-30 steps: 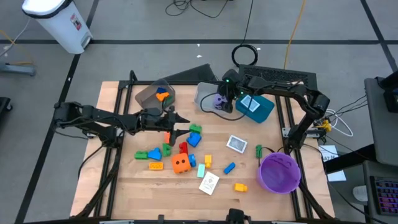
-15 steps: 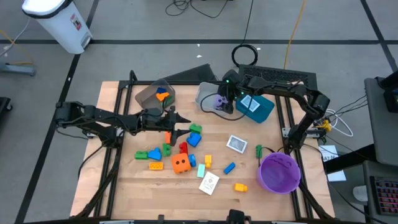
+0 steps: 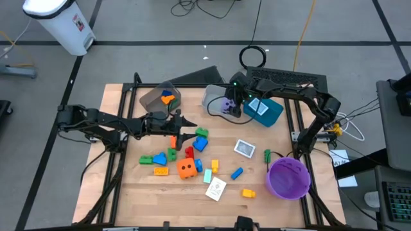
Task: Pick & Place Toys
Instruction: Put the purple dice into the gray bin, then put the green gamepiece into the black bin
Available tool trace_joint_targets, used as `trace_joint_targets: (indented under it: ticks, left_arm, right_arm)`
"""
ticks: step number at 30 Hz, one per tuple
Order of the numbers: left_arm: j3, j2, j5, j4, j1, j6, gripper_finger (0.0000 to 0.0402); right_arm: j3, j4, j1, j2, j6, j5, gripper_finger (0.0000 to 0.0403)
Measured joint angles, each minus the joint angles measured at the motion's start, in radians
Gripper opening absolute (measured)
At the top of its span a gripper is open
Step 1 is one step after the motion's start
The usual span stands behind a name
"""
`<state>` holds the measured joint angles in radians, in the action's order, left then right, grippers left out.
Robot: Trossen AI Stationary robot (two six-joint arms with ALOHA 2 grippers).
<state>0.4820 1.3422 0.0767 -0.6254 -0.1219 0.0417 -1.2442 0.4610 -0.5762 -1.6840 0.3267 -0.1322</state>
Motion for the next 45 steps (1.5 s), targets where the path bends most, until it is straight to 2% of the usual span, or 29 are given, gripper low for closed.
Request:
trace_joint_targets:
  ticks: [15, 25, 33, 39, 45]
  left_arm:
    - [0.0, 0.0, 0.0, 0.0, 0.0, 0.001, 0.023]
    - [0.0, 0.0, 0.0, 0.0, 0.0, -0.001, 0.023]
    - [0.0, 0.0, 0.0, 0.0, 0.0, -0.001, 0.023]
    - [0.0, 0.0, -0.008, -0.036, -0.011, -0.008, 0.023]
    - [0.0, 0.0, 0.01, -0.052, -0.077, 0.006, 0.023]
  right_arm:
    - [0.0, 0.0, -0.001, 0.0, -0.011, 0.001, 0.0381]
    - [0.0, 0.0, -0.001, 0.0, -0.011, 0.005, 0.0345]
    - [0.0, -0.001, -0.001, 0.0, -0.03, 0.002, 0.0393]
    - [0.0, -0.001, -0.001, 0.0, -0.029, 0.001, 0.0393]
    - [0.0, -0.038, -0.001, 0.0, 0.004, 0.001, 0.0397]
